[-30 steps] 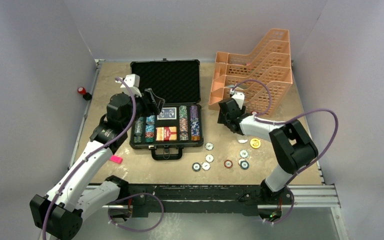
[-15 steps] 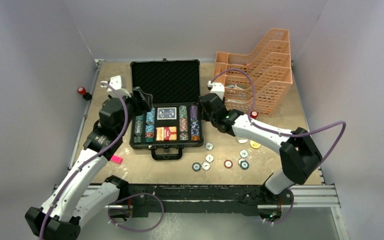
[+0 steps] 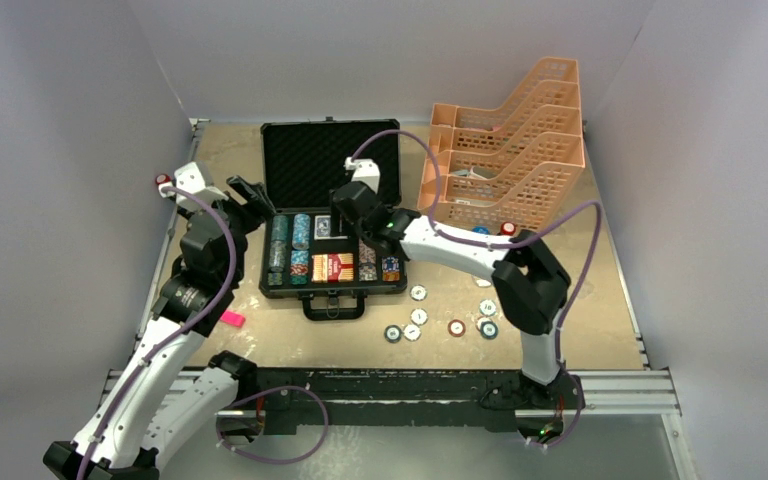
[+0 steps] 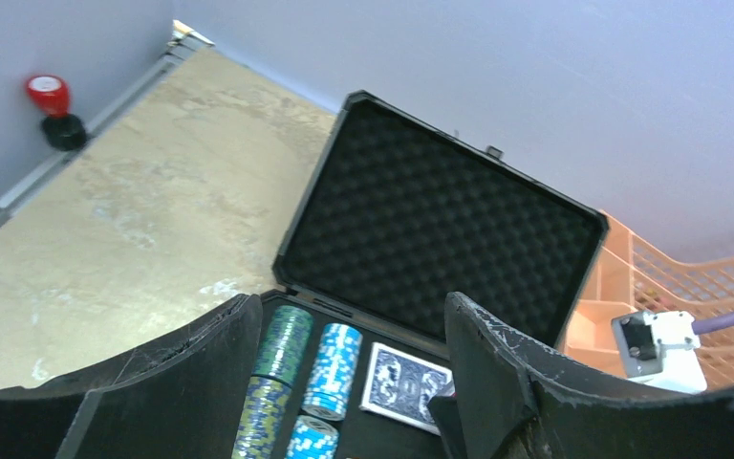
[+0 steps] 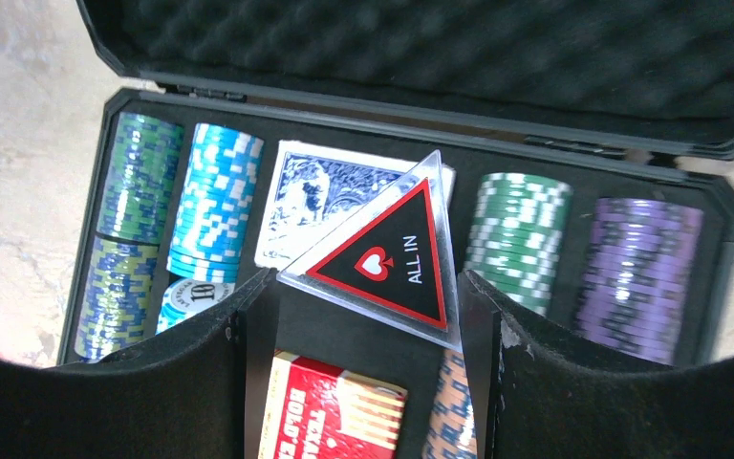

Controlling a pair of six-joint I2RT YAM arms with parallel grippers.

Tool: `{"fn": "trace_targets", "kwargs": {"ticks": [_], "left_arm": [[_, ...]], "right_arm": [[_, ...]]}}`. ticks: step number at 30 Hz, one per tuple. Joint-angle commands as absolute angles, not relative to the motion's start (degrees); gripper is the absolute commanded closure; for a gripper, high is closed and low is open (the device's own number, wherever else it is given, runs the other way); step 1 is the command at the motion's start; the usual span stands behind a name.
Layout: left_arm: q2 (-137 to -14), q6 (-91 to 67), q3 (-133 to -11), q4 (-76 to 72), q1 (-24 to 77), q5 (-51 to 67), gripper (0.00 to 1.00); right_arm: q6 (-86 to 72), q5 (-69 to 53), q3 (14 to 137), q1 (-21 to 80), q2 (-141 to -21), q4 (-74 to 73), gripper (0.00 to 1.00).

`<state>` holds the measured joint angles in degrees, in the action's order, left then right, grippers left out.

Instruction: Pack up texas hold em set

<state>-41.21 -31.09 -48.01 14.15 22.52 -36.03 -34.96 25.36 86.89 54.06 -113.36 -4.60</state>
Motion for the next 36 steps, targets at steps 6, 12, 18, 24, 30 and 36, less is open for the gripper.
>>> {"fn": "trace_targets", "kwargs": {"ticks": [6, 12, 18, 24, 30, 36], "left_arm": [[-40.2, -33.0, -47.9, 15.3, 22.1, -43.2, 0.30], [-40.1, -32.9, -47.8, 15.3, 22.0, -43.0, 0.30], [-40.2, -32.8, -47.8, 15.2, 22.0, -43.0, 0.30], [-40.5, -32.8, -47.8, 15.3, 21.8, -41.7, 0.29], [-40.6, -32.9, -48.0, 15.4, 21.8, -41.1, 0.28], [-40.8, -32.7, -48.0, 15.1, 21.7, -39.9, 0.28]], "right_arm": [[-34.6, 26.4, 96.4, 55.2, -119.0, -6.3, 0.34], [-34.6, 27.8, 98.0, 55.3, -121.1, -7.6, 0.34], [-34.5, 26.6, 100.6, 55.2, -122.8, -10.5, 0.31], [-35.3, 25.0, 99.4, 55.2, -119.8, -10.8, 0.21], [-34.9, 22.9, 94.4, 55.3, -112.1, -7.1, 0.19], [-36.0, 30.2, 86.3, 54.7, -102.1, -8.5, 0.20]]}}
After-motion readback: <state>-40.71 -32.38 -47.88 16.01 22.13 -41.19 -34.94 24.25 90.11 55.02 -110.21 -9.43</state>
